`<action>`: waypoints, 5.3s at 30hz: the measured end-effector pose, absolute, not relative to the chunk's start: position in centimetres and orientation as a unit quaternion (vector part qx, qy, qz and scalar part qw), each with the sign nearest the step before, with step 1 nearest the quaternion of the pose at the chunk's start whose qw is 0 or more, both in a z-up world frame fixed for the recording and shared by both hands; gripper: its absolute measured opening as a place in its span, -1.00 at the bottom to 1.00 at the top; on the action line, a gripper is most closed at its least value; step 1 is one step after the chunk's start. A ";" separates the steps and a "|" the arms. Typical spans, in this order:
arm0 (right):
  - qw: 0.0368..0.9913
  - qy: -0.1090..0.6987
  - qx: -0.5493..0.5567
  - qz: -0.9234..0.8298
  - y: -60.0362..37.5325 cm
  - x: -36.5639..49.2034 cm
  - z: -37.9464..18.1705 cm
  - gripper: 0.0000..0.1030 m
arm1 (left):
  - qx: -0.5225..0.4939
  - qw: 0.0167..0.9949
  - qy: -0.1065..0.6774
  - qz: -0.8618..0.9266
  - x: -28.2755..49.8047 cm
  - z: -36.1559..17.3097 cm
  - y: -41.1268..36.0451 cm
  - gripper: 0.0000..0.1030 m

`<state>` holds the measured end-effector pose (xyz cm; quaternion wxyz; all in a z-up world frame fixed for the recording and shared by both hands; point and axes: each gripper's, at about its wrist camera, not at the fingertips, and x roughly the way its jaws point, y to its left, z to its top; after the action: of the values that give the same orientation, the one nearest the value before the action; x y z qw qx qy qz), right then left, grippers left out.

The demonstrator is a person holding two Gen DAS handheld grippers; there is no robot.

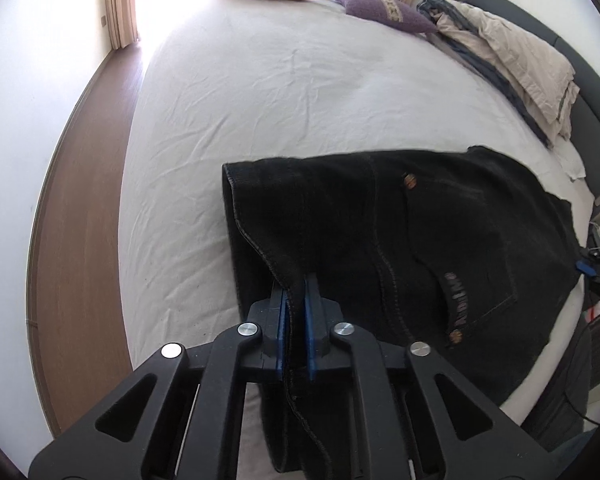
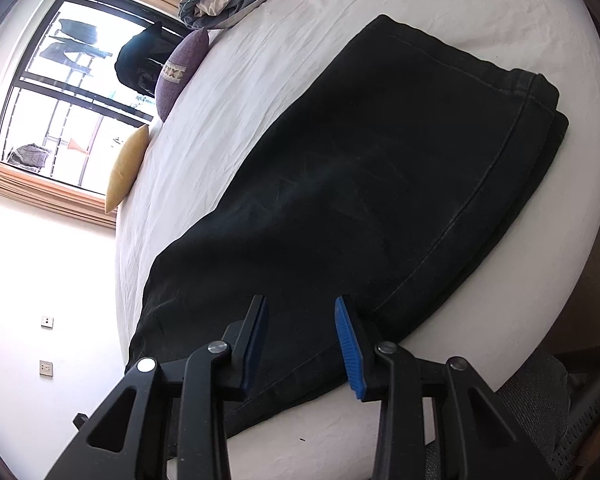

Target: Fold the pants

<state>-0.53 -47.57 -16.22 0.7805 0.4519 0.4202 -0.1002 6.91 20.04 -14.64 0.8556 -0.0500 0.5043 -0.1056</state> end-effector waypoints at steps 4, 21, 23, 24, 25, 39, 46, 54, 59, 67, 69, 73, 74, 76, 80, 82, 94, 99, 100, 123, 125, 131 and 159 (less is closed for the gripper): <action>0.789 0.411 0.447 -0.094 -47.6 -0.7 -15.5 -0.26 | -0.079 0.862 0.490 -0.102 6.4 -14.4 21.3 -0.63; 0.794 0.398 0.451 -0.085 -47.5 -0.8 -14.7 -0.26 | 0.002 0.826 0.518 -0.221 12.0 -13.3 10.8 -0.15; 0.795 0.392 0.453 -0.092 -48.0 -1.4 -14.4 -0.26 | -0.005 0.828 0.522 -0.204 13.6 -15.1 11.3 -0.36; 0.796 0.389 0.455 -0.094 -48.2 -1.7 -14.4 -0.26 | -0.034 0.828 0.521 -0.206 14.2 -15.3 12.1 -0.40; 0.796 0.387 0.456 -0.098 -48.4 -1.8 -14.4 -0.26 | -0.051 0.828 0.521 -0.202 14.6 -15.3 12.7 -0.60; 0.787 0.368 0.477 -0.132 -49.9 -4.3 -14.4 0.02 | 0.026 0.835 0.513 -0.198 14.6 -13.7 6.6 -0.80; 0.753 0.353 0.511 -0.217 -53.1 -6.7 -15.5 0.22 | -0.037 0.834 0.515 -0.196 16.0 -16.0 7.9 -0.80; 0.717 0.283 0.596 -0.225 -57.3 -7.6 -19.3 0.25 | -0.030 0.836 0.518 -0.177 16.1 -16.0 7.0 -0.80; 0.709 0.250 0.623 -0.217 -59.8 -7.5 -20.7 0.25 | -0.030 0.835 0.520 -0.177 16.3 -16.1 6.9 -0.80; 0.708 0.186 0.654 -0.190 -61.8 -7.4 -21.8 0.12 | -0.025 0.839 0.516 -0.169 16.1 -16.2 6.8 -0.80; 0.708 0.186 0.657 -0.183 -61.9 -7.3 -22.1 -0.44 | -0.023 0.840 0.516 -0.169 16.0 -16.1 6.7 -0.80; 0.706 0.190 0.658 -0.180 -61.7 -7.3 -22.4 -0.74 | -0.021 0.841 0.515 -0.166 15.9 -16.2 6.7 -0.80; 0.709 0.189 0.655 -0.182 -61.5 -7.4 -22.1 -0.74 | -0.021 0.841 0.515 -0.166 15.9 -16.3 6.7 -0.80; 0.716 0.187 0.646 -0.187 -61.2 -7.3 -21.4 -0.75 | -0.022 0.841 0.514 -0.166 15.9 -16.3 6.6 -0.80; 0.745 0.198 0.605 -0.202 -60.1 -6.3 -18.9 -0.76 | -0.024 0.842 0.513 -0.167 15.9 -16.4 6.7 -0.80; 0.776 0.218 0.557 -0.198 -58.5 -4.9 -16.7 -0.77 | -0.026 0.842 0.512 -0.167 15.8 -16.4 6.7 -0.80; 0.899 0.431 0.085 0.000 -29.5 4.5 -10.8 -0.77 | -0.031 0.848 0.502 -0.170 15.5 -16.6 7.0 -0.80; 0.879 0.475 0.039 0.008 -24.4 5.6 -14.9 -0.77 | -0.038 0.848 0.500 -0.172 15.5 -16.5 7.3 -0.80; 0.877 0.478 0.045 0.005 -24.6 5.7 -15.2 -0.77 | -0.041 0.847 0.501 -0.172 15.5 -16.3 7.4 -0.80; 0.915 0.402 -0.020 0.039 -18.8 2.6 -10.2 -0.77 | -0.272 0.703 0.578 -0.314 14.1 -15.5 -3.9 0.97; 0.914 0.403 -0.027 0.048 -17.8 2.7 -10.1 -0.77 | -0.269 0.702 0.577 -0.321 14.2 -15.4 -4.1 0.92; 0.907 0.412 -0.053 0.067 -14.9 3.3 -10.2 -0.77 | -0.239 0.706 0.585 -0.319 15.1 -15.8 -3.5 -0.65; 0.857 0.481 -0.014 0.183 -12.6 3.9 -14.2 -0.07 | -0.062 0.772 0.571 -0.271 14.1 -15.6 -2.5 -0.63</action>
<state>3.89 -12.64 -14.22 0.8574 -0.0141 0.4806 0.1835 14.13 -2.54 -15.62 0.7725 -0.0625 0.5711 -0.2707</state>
